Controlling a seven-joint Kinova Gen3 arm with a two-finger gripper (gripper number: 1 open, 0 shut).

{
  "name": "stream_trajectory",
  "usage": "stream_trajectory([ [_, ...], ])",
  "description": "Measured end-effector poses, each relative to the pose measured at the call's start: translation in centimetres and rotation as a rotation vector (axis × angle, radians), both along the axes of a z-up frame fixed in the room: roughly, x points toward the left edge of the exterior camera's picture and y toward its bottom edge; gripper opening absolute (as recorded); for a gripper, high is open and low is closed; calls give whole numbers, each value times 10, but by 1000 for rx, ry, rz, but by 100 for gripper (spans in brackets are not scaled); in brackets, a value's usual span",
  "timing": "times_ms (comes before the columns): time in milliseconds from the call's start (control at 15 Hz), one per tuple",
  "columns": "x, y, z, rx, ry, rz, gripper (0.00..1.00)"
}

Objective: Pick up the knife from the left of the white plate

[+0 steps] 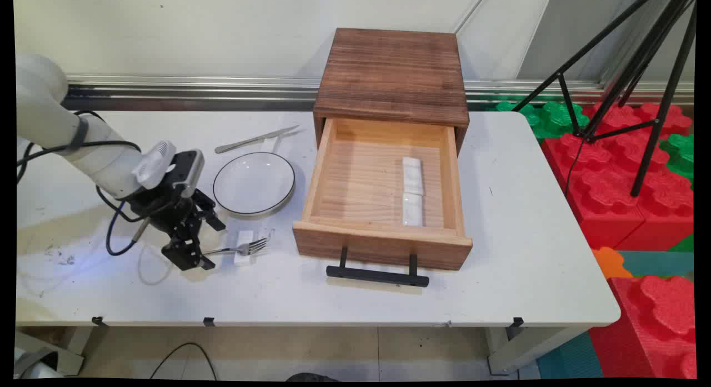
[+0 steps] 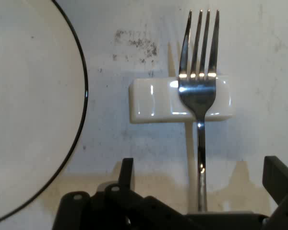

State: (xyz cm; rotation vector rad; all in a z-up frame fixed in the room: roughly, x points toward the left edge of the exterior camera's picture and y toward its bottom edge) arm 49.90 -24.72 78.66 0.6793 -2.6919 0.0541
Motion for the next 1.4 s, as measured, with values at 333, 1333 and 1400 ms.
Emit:
stream_trajectory([
  [333, 14, 11, 18, -10, 0, 28, 100],
  [1333, 70, -16, 146, -136, 6, 167, 100],
  [1400, 71, -21, 150, -143, 5, 172, 100],
])
